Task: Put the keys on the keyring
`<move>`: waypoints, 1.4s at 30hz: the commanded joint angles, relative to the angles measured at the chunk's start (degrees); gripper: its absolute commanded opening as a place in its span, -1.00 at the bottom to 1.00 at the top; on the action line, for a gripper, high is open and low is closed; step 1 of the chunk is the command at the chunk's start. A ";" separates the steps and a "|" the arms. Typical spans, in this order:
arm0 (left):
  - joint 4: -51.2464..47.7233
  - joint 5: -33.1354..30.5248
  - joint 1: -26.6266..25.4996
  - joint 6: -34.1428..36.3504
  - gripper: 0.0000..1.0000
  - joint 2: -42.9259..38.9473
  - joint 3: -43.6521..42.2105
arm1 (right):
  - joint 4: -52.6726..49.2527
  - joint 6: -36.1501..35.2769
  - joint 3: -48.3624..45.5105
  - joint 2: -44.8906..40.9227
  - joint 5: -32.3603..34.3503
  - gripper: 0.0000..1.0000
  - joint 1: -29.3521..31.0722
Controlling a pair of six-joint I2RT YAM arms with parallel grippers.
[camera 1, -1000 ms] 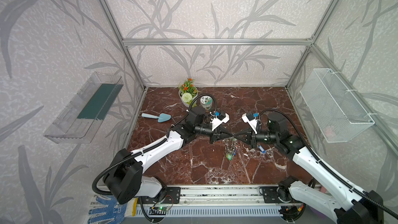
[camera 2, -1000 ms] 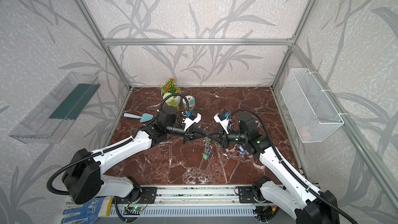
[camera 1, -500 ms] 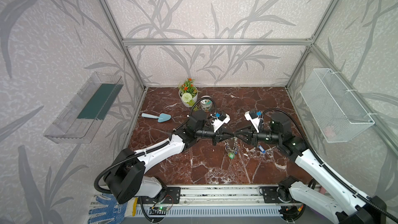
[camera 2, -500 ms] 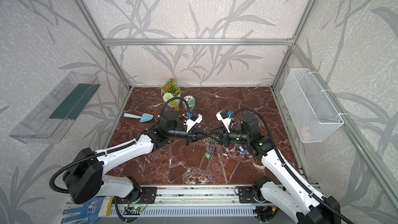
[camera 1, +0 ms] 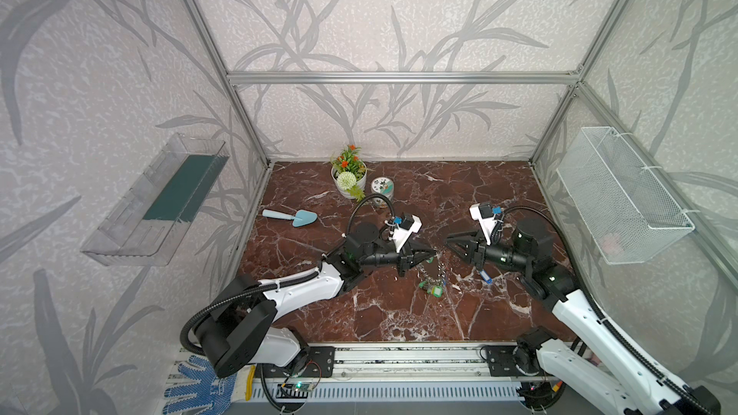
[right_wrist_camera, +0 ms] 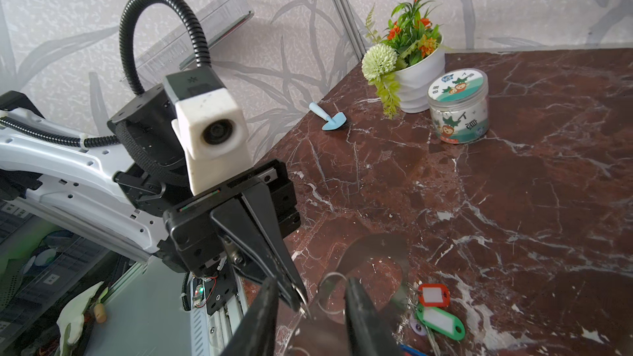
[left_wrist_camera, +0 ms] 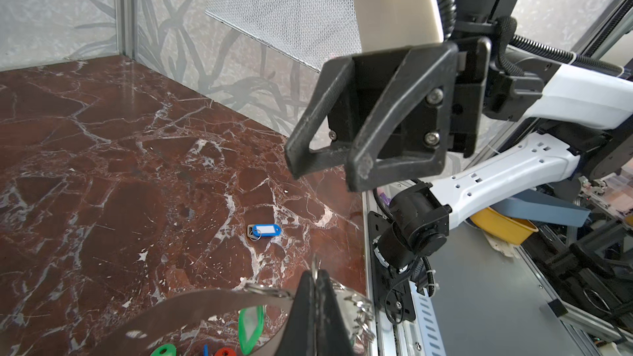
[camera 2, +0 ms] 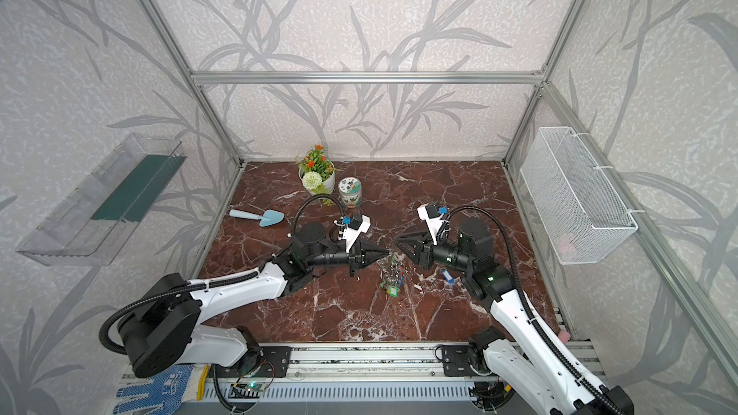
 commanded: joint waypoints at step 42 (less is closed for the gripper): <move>37.65 -13.15 -3.02 -13.59 -1.00 4.87 -4.90 | 26.03 10.12 -4.93 7.86 -9.61 -0.72 2.33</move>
